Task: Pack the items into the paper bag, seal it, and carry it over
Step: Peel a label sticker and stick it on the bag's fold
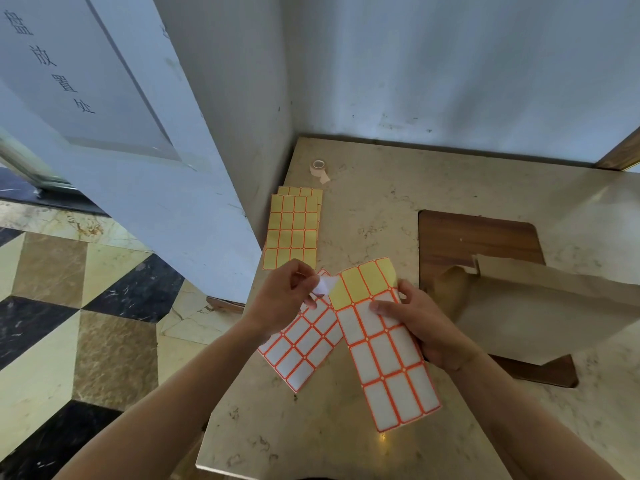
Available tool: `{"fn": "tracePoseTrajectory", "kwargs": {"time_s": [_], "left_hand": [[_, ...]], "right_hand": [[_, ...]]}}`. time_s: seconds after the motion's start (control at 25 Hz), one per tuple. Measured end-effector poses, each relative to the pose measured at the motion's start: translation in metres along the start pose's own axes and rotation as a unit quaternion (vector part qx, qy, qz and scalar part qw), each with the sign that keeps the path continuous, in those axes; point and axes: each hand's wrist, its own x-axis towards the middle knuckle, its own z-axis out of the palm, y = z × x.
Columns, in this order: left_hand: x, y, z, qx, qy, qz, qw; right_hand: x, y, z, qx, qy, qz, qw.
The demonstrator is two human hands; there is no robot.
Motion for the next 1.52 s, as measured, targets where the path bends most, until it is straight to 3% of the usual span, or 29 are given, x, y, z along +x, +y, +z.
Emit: {"fn": "tracePoseTrajectory", "kwargs": {"time_s": [0.36,0.68,0.84,1.04,1.12,1.2,1.28,1.4,1.52], "left_hand": [[0.006,-0.036,-0.012,0.154,0.051,-0.023,0.987],[0.001,-0.037,-0.012,0.196,0.049,0.020,0.979],[0.000,-0.024,-0.005,0.216,0.057,0.067,0.972],[-0.002,0.015,0.008,0.260,0.078,0.171,0.947],[-0.002,0.040,0.015,0.273,0.081,0.202,0.937],[-0.001,0.069,0.027,0.283,0.096,0.242,0.923],[0.000,0.100,0.043,0.292,0.115,0.279,0.908],[0.000,0.144,0.069,0.307,0.142,0.318,0.886],[-0.001,0.180,0.097,0.319,0.164,0.349,0.866]], "right_hand": [[0.037,0.033,0.011,-0.183,0.055,0.093,0.977],[0.056,0.066,0.010,-0.369,0.127,0.026,0.920],[0.048,0.070,0.005,-0.472,0.167,-0.027,0.865],[0.009,0.055,0.000,-0.525,0.154,-0.159,0.822],[-0.023,0.038,-0.011,-0.545,0.137,-0.275,0.780],[-0.058,0.020,-0.035,-0.552,0.162,-0.422,0.701],[-0.088,0.006,-0.074,-0.561,0.213,-0.504,0.622],[-0.118,-0.011,-0.140,-0.600,0.303,-0.485,0.560],[-0.133,-0.017,-0.188,-0.650,0.316,-0.400,0.564]]}}
